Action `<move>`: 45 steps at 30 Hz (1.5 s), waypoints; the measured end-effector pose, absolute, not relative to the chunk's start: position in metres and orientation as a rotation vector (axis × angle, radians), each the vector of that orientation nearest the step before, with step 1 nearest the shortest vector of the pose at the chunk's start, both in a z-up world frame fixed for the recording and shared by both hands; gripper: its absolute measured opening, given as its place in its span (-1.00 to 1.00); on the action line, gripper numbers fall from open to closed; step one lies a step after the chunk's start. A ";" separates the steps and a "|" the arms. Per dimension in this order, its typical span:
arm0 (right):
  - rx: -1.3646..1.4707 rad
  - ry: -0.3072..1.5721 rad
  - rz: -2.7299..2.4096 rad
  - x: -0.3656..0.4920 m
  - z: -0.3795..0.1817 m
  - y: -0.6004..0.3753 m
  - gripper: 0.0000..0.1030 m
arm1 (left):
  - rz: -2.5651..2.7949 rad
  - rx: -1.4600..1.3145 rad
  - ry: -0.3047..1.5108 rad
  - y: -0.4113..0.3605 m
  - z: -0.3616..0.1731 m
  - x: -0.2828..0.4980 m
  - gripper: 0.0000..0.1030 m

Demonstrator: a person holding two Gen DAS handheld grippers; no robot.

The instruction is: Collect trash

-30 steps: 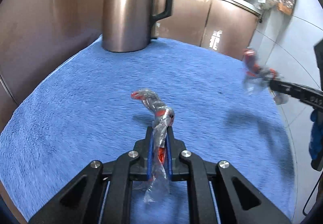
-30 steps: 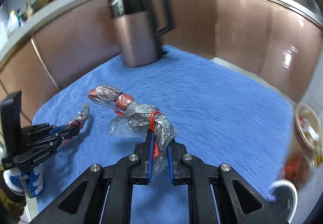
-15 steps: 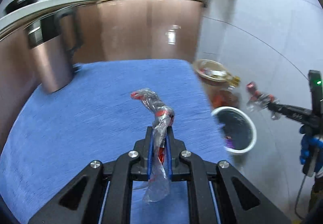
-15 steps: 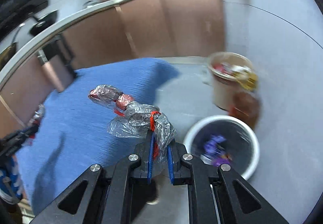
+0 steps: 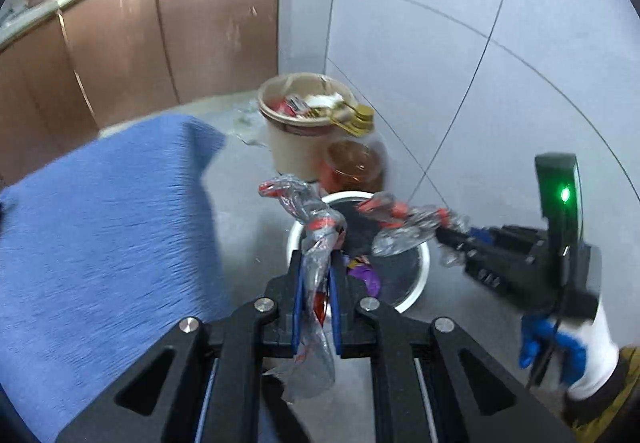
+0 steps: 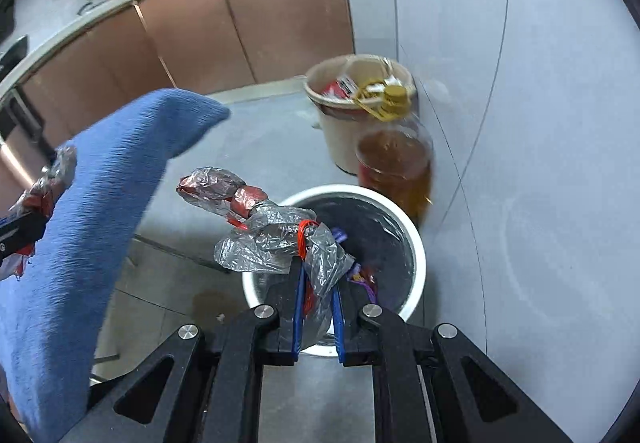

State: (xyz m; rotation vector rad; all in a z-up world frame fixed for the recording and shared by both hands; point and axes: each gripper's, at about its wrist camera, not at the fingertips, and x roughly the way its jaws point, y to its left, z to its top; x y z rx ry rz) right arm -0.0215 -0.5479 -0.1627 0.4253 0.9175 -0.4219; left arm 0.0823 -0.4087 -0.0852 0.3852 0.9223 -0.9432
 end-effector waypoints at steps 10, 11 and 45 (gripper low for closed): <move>0.410 0.985 -0.474 0.003 -0.205 -0.575 -0.53 | -1.002 0.316 1.043 -0.473 -0.131 0.105 -0.73; 0.406 0.990 -0.487 0.004 -0.208 -0.578 -0.40 | -1.006 0.306 1.050 -0.479 -0.133 0.107 -0.65; 0.307 0.590 -0.478 -0.053 -0.042 -0.473 0.76 | -0.548 0.239 0.533 -0.305 0.015 0.049 0.27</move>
